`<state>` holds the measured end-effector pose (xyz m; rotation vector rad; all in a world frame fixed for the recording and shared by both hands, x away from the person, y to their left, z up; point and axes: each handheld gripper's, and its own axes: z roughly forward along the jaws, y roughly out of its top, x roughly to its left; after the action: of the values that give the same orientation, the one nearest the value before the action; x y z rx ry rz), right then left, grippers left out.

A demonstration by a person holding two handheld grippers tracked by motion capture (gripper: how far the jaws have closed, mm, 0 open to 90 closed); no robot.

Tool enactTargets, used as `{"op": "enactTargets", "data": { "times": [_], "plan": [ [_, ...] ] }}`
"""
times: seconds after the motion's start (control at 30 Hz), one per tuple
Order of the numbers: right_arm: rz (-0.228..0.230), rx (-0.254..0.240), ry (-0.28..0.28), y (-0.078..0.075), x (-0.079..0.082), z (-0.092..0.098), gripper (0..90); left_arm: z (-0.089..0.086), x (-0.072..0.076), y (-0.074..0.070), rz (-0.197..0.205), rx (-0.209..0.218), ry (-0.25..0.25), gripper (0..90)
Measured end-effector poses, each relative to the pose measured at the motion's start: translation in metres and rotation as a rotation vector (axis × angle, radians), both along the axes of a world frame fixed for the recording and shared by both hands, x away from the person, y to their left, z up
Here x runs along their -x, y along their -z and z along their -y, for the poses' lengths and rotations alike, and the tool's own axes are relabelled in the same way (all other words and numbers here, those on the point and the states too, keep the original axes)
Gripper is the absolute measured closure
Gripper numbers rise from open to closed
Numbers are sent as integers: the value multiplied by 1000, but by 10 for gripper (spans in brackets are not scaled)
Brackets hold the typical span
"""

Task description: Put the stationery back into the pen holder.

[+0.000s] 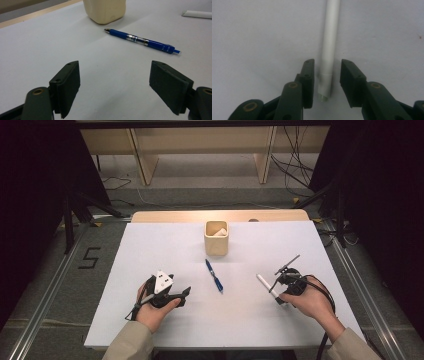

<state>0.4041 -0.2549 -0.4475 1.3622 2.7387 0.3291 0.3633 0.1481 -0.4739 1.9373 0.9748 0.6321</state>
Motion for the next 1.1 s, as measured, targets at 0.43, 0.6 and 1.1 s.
{"op": "enactTargets", "data": {
  "times": [0.43, 0.6, 1.1],
  "plan": [
    [-16, 35, -36, 3, -1, -3, 680, 0, 0, 0, 0, 0, 2, 249],
    [-22, 37, -30, 4, 0, -5, 688, 0, 0, 0, 0, 0, 2, 250],
    [-30, 51, -34, 4, -2, -6, 712, 0, 0, 0, 1, 1, 0, 249]
  ]
}}
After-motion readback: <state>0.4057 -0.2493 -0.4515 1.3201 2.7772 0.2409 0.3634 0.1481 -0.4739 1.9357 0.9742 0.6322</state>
